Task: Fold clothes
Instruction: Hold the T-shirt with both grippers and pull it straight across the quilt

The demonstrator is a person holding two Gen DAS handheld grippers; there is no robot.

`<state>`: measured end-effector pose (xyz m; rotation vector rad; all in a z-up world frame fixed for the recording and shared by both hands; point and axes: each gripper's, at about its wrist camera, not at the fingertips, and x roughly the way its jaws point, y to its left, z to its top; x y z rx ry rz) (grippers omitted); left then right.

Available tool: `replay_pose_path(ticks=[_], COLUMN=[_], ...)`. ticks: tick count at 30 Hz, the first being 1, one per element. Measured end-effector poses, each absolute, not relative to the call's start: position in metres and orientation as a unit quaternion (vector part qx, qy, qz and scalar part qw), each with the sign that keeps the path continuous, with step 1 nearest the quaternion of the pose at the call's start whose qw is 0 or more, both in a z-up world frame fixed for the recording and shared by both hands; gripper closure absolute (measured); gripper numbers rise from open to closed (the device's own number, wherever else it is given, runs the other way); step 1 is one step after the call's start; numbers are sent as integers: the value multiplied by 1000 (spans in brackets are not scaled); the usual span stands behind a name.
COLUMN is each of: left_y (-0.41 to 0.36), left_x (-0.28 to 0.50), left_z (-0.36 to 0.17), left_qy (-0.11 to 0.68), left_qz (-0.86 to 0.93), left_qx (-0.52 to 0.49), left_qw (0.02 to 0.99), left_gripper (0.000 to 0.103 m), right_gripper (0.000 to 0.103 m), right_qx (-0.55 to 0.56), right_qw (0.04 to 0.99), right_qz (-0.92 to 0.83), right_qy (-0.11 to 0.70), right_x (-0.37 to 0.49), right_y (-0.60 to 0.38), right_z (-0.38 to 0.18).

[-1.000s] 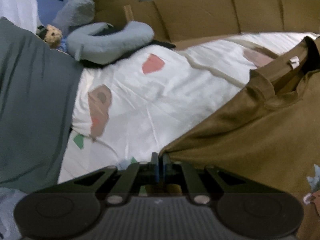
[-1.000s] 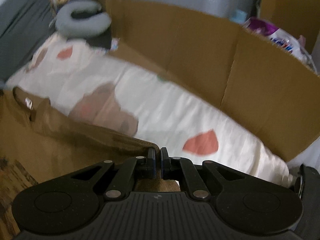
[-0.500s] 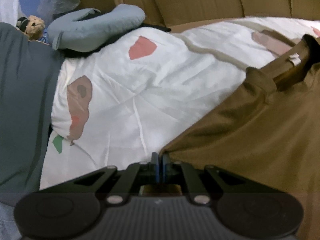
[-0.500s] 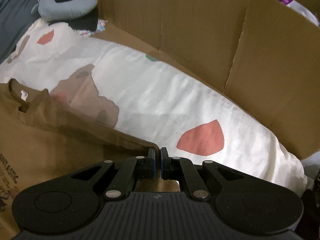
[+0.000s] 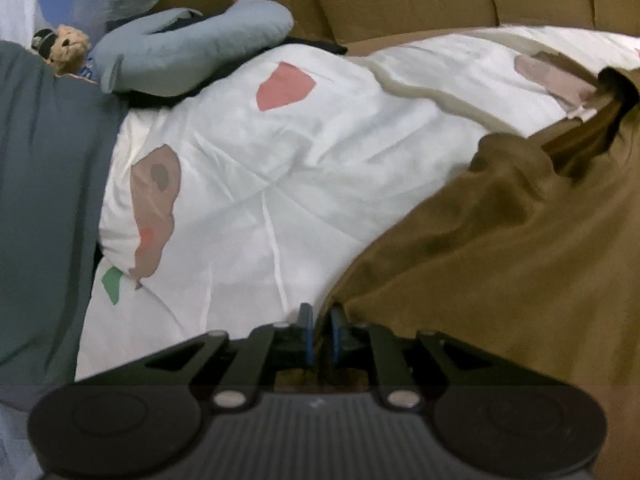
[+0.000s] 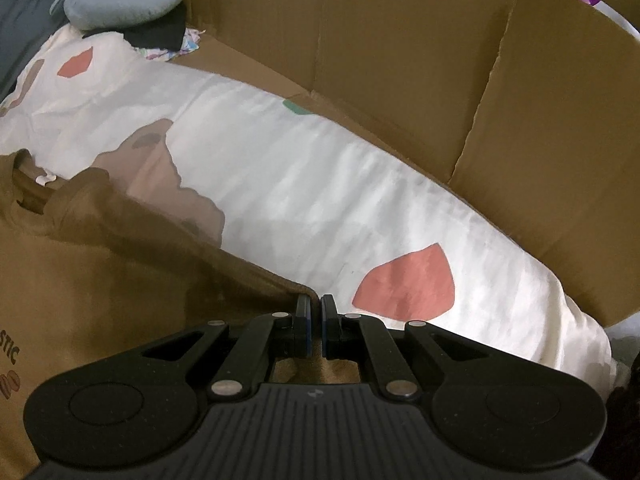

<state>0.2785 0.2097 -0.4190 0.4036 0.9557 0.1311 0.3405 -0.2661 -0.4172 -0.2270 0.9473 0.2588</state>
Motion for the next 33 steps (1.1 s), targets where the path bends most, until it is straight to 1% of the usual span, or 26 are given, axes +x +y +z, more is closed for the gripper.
replay_pose_path(ticks=[3, 6, 9, 15, 17, 18, 25, 33], left_y=[206, 201, 197, 194, 196, 197, 189, 182], left_x=[267, 256, 246, 244, 245, 244, 230, 227], left_z=[-411, -404, -401, -411, -412, -411, -391, -413], left_qy=[452, 449, 451, 462, 463, 463, 442, 488], left_qz=[59, 57, 49, 49, 53, 52, 26, -16], left_qx=[191, 181, 171, 174, 173, 171, 182, 175], left_qw=[869, 873, 874, 868, 868, 868, 878, 855], left_gripper=[76, 73, 67, 66, 84, 97, 98, 97], right_gripper=[100, 100, 100, 100, 100, 100, 100, 100], right_qx=[-107, -105, -107, -106, -106, -106, -104, -103], right_qw=[876, 876, 875, 874, 874, 874, 874, 874], right_qz=[124, 125, 126, 128, 128, 128, 129, 129], right_qy=[454, 454, 455, 457, 457, 457, 456, 456], right_x=[340, 340, 338, 338, 337, 337, 337, 337], right_y=[-267, -267, -266, -266, -266, -266, -267, -267], right_z=[-416, -417, -418, -419, -419, -419, -420, -421])
